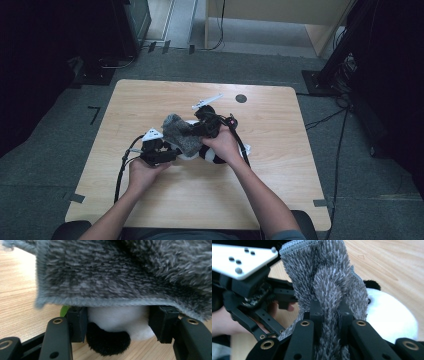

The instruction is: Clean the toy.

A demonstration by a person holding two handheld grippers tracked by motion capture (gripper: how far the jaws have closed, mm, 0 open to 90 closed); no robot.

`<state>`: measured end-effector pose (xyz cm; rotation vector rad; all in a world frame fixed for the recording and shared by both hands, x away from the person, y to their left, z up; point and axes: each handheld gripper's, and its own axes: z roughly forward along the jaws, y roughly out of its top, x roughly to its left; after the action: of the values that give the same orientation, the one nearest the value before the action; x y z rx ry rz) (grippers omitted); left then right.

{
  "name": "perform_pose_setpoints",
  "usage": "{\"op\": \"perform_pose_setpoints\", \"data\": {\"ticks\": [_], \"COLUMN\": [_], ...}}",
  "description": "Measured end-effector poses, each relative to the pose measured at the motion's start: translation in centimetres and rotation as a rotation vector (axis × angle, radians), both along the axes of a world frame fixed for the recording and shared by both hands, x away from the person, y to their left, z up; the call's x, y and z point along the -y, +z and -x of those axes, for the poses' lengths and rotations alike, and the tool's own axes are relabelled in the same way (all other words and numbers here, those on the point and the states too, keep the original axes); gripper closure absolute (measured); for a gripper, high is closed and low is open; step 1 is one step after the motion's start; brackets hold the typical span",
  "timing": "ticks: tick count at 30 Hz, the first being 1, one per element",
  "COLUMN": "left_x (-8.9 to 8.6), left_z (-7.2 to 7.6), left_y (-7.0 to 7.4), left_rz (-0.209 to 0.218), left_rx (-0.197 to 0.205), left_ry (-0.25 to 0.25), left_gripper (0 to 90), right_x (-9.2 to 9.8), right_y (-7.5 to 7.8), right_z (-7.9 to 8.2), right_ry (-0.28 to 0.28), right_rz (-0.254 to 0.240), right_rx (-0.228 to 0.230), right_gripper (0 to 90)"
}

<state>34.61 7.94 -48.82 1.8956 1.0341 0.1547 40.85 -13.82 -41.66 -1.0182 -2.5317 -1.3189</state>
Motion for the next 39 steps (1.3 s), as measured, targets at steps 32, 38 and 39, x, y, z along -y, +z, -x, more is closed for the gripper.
{"op": "perform_pose_setpoints", "data": {"ticks": [32,38,39], "left_x": [0.0,0.0,0.1], "left_z": [-0.6,-0.7,-0.7], "left_y": [0.3,0.2,0.2], "left_rz": [-0.009,-0.004,-0.004], "left_rx": [-0.042,-0.040,-0.037], "left_ry": [-0.006,-0.008,-0.009], "left_gripper": [42.7,42.5,42.5], "right_x": [10.1,11.6,11.7], "right_y": [-0.1,0.9,1.1], "right_z": [-1.7,-1.1,-0.9], "right_ry": [-0.281,-0.338,-0.340], "right_rz": [-0.017,0.012,0.013], "right_rx": [0.021,0.064,0.073], "right_gripper": [79.2,79.5,79.7]}}
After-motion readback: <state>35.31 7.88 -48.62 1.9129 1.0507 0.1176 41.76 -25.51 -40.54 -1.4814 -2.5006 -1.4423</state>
